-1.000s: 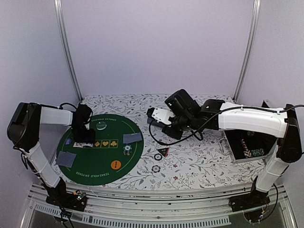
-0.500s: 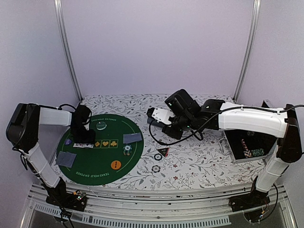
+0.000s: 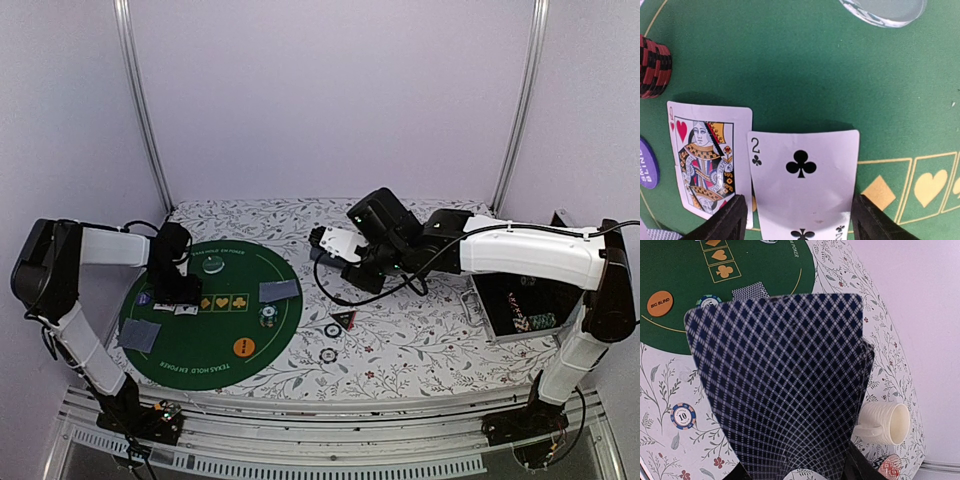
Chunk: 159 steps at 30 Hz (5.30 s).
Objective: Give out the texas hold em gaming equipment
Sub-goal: Move the poker card to the community card area, then pick up the poker card from the face-down deck piles.
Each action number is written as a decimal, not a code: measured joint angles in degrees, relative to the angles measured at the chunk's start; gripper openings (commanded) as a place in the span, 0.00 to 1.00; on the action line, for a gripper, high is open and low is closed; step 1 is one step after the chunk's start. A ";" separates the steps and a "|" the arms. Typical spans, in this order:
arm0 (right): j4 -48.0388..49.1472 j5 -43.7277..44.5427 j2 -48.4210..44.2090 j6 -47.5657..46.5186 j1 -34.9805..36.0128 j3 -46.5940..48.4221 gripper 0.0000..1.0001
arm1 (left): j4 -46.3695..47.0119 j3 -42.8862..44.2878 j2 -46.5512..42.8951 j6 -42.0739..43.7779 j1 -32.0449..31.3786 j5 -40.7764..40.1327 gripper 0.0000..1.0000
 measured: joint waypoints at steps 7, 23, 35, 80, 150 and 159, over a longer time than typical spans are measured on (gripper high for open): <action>-0.02 -0.02 0.00 0.00 0.00 0.00 0.45 | -0.61 0.11 -1.51 1.29 -0.09 0.44 0.74; -0.37 -0.04 0.00 0.24 0.00 0.02 0.45 | -2.58 -8.70 -16.90 -11.93 -0.83 9.94 0.26; -0.39 -0.04 0.00 0.28 0.00 0.02 0.45 | 0.90 -10.54 -10.05 -14.49 -0.74 7.96 0.19; -1.70 -0.46 0.17 0.57 0.37 2.56 0.45 | 23.52 7.02 -16.22 -16.65 -22.53 33.14 0.90; -1.95 -0.24 0.72 0.35 1.16 3.06 0.45 | 6.43 23.89 -4.94 -7.37 -29.38 38.62 0.54; -1.95 -0.24 0.72 0.35 1.16 3.06 0.45 | 6.01 24.55 -5.22 -7.39 -29.38 39.01 0.50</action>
